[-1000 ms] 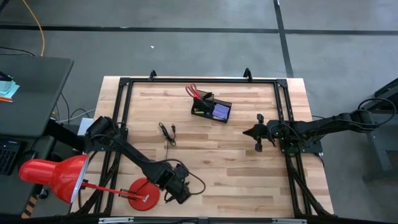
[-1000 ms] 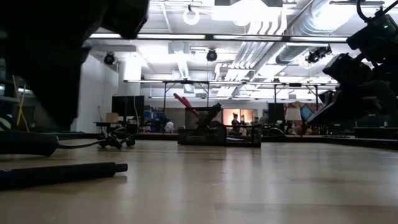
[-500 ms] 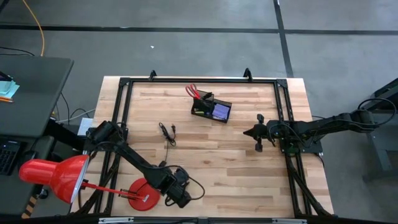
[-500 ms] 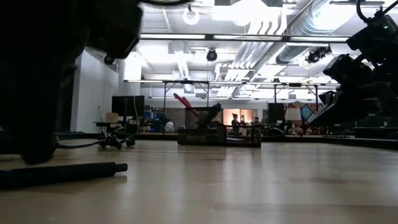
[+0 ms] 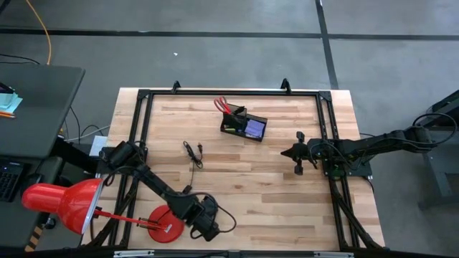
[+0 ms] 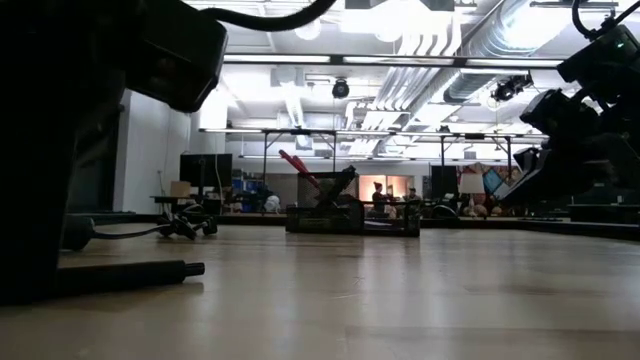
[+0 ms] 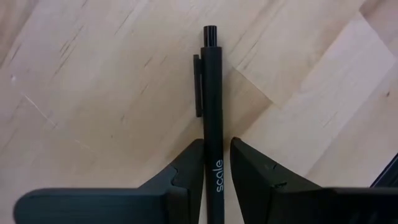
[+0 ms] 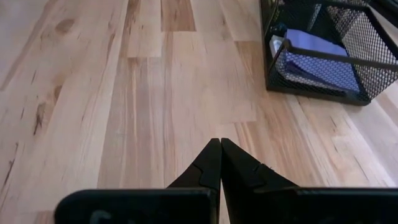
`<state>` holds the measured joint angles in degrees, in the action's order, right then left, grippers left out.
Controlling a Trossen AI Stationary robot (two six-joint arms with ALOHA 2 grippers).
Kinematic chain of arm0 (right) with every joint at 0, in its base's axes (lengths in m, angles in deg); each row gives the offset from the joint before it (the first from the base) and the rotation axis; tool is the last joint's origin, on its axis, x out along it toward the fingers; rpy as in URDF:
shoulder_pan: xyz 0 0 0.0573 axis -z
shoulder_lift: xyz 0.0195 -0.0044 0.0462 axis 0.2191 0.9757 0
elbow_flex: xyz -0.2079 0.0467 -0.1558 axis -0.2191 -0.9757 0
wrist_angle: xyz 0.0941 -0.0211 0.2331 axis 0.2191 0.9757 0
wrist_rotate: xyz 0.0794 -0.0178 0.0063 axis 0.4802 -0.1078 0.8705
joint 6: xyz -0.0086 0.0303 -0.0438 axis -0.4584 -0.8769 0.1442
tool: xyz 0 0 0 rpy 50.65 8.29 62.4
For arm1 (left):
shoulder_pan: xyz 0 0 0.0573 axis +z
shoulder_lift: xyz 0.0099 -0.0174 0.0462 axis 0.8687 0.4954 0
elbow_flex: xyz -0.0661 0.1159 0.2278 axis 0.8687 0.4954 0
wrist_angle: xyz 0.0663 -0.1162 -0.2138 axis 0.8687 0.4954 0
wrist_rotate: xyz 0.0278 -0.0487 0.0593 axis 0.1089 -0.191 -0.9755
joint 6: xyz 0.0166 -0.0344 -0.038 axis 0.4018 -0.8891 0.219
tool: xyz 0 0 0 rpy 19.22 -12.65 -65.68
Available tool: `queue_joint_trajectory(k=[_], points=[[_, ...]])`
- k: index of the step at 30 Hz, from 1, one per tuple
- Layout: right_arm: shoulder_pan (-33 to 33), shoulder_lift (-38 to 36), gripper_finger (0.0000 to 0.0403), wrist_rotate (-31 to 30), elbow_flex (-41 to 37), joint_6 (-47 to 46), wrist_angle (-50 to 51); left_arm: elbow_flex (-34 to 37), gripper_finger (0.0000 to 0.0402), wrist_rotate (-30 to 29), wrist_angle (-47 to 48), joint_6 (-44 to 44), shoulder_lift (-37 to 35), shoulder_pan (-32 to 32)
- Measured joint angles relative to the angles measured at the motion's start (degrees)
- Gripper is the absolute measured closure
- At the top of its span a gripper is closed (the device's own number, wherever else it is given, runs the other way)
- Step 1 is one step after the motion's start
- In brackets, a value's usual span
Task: Pick and place office supplies into organizer
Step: Put the black pen into the mesh desk organizer
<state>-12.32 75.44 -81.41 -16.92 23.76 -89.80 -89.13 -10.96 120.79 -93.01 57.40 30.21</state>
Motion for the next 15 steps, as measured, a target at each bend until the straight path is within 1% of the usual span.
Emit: queue_joint_trajectory(k=[7,11,15], points=[[0.00,0.06,0.0402,0.01,0.00,0.00,0.11,-0.11,0.0330,0.07,0.17,0.15,0.08,0.45],[0.00,0.06,0.0402,0.01,0.00,0.00,0.08,-2.00,0.0330,-0.21,3.79,0.71,0.46,0.45],[0.00,0.06,0.0402,0.01,0.00,0.00,0.08,-3.69,0.0330,-1.85,7.17,-0.09,0.61,0.47]])
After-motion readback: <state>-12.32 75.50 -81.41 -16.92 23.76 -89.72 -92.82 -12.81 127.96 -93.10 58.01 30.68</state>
